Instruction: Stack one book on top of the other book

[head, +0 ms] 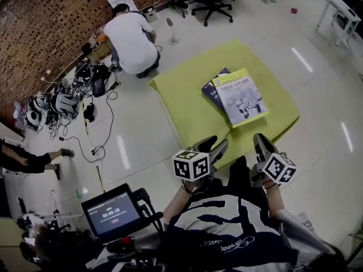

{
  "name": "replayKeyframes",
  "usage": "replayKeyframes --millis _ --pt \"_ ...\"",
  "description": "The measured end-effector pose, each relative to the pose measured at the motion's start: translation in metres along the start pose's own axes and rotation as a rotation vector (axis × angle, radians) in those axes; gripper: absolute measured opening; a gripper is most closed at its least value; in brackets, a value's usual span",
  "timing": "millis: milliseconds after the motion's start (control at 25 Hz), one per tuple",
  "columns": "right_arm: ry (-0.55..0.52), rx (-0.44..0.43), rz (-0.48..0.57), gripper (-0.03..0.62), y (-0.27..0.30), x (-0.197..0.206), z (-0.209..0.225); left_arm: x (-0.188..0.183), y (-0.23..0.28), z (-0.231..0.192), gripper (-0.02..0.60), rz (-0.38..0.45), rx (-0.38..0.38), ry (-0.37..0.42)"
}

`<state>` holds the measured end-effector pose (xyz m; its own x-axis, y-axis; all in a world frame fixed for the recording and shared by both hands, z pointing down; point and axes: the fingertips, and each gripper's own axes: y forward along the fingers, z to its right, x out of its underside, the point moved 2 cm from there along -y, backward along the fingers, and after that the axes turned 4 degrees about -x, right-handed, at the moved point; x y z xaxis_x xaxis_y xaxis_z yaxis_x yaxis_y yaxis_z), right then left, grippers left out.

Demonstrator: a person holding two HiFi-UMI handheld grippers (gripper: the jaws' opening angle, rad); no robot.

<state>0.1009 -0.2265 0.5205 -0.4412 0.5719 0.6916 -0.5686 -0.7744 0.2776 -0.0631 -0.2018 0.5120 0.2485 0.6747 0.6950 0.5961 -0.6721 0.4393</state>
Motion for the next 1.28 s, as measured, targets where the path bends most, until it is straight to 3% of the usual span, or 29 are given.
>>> replayKeyframes --millis 120,320,680,960,1280 --pt "-0.004 -0.018 0.047 0.031 -0.024 0.016 -0.030 0.000 -0.020 0.010 0.209 0.036 0.049 0.008" --pt "-0.058 0.012 0.040 -0.001 -0.065 0.048 -0.060 0.013 -0.042 0.031 0.207 0.057 0.120 -0.023" --pt "-0.030 0.040 0.058 -0.003 -0.122 0.070 -0.077 0.033 -0.060 0.082 0.207 0.043 0.190 0.050" --pt "-0.045 0.007 0.071 -0.003 -0.176 0.078 -0.089 0.059 -0.073 0.124 0.207 0.090 0.157 0.099" --pt "-0.065 -0.039 0.001 -0.005 -0.269 0.121 -0.100 0.127 -0.137 0.185 0.206 0.165 0.052 0.110"
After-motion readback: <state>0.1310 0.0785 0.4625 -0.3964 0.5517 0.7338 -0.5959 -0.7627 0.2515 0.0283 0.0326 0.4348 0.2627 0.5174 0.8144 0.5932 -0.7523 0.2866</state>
